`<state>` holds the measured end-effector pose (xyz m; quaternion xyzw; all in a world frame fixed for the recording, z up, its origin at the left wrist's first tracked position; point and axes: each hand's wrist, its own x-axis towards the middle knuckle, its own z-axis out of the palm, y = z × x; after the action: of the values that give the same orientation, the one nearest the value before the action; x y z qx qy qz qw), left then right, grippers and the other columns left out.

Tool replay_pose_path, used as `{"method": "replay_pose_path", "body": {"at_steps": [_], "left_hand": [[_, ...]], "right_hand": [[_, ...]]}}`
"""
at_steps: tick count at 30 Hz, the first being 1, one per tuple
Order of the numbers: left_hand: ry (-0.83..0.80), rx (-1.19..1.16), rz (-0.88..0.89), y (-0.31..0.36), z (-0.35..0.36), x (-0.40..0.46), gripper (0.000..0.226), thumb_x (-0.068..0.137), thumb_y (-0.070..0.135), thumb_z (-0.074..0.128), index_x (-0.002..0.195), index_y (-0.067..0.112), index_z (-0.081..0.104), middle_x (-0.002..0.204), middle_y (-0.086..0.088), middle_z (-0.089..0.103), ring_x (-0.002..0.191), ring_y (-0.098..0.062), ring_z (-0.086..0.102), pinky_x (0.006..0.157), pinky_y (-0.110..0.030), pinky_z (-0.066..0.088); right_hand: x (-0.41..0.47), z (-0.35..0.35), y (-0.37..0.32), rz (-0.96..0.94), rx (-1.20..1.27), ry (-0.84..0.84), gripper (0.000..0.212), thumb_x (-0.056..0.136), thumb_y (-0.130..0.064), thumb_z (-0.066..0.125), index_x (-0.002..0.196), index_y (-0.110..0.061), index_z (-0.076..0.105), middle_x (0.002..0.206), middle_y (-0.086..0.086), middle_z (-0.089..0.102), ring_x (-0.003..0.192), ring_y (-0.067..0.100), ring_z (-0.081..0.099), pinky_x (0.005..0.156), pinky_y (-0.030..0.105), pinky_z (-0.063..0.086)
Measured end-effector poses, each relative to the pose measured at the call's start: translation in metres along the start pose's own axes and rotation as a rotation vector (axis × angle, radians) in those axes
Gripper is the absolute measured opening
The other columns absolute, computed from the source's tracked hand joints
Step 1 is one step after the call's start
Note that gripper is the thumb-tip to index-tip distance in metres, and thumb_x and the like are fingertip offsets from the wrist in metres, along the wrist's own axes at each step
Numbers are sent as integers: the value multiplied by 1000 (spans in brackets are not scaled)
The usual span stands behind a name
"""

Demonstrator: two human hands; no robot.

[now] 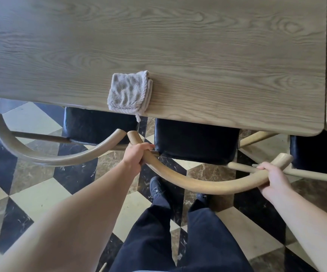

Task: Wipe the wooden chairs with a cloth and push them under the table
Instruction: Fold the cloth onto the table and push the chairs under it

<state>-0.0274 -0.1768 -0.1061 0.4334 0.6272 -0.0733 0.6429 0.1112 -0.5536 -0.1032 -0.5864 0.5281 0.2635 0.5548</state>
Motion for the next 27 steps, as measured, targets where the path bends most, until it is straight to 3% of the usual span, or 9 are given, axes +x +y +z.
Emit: {"method": "replay_pose_path", "body": {"at_steps": [5, 10, 15, 20, 23, 25, 26, 27], "left_hand": [[92, 152, 16, 3, 3, -2, 43, 71, 19, 83, 107, 8, 63, 97, -15, 69, 76, -23, 67, 75, -40, 60], [112, 228, -7, 9, 4, -5, 47, 79, 31, 83, 111, 6, 59, 92, -12, 66, 75, -23, 64, 87, -46, 60], [-33, 144, -37, 14, -9, -14, 61, 84, 48, 75, 124, 5, 55, 107, -16, 66, 102, -31, 69, 99, -50, 56], [-106, 142, 0, 13, -15, -33, 54, 95, 41, 63, 136, 8, 46, 114, -14, 62, 99, -29, 68, 92, -48, 60], [-131, 522, 107, 7, -22, -45, 76, 98, 44, 56, 156, 12, 19, 131, -16, 59, 86, -23, 66, 82, -41, 61], [-192, 755, 242, 3, -29, -55, 92, 99, 45, 53, 162, 22, -10, 144, -19, 51, 79, -20, 62, 61, -28, 52], [-234, 835, 298, 0, -31, -61, 92, 100, 45, 52, 162, 26, -14, 152, -20, 41, 91, -24, 65, 59, -25, 47], [-265, 921, 347, -2, -32, -65, 89, 101, 45, 50, 163, 27, -10, 161, -19, 28, 114, -30, 61, 66, -24, 45]], "right_hand": [[-10, 3, -4, 27, 9, -32, 54, 76, -14, 76, 125, -14, 52, 115, 11, 63, 103, 28, 63, 93, 44, 54], [-24, 13, 2, -16, -80, 77, 63, 79, -17, 74, 136, -11, 47, 118, 10, 57, 105, 26, 58, 97, 42, 51], [-40, 20, 25, -148, -114, 120, 72, 85, -13, 70, 148, -14, 35, 128, 12, 54, 108, 28, 57, 88, 39, 52], [-70, 34, 51, -212, -162, 190, 74, 90, -10, 70, 151, -17, 29, 142, 17, 49, 125, 37, 53, 104, 50, 48], [-93, 46, 71, -293, -320, 276, 77, 92, -10, 67, 154, -19, 21, 143, 22, 47, 126, 41, 52, 104, 51, 47], [-111, 55, 84, -355, -451, 315, 79, 94, -10, 63, 157, -22, 15, 145, 23, 45, 125, 43, 51, 100, 50, 47], [-118, 60, 90, -383, -530, 316, 78, 95, -11, 61, 157, -24, 16, 149, 22, 41, 126, 43, 51, 98, 47, 48], [-126, 65, 96, -411, -619, 300, 74, 96, -10, 58, 157, -25, 20, 155, 21, 34, 126, 42, 50, 96, 45, 48]]}}
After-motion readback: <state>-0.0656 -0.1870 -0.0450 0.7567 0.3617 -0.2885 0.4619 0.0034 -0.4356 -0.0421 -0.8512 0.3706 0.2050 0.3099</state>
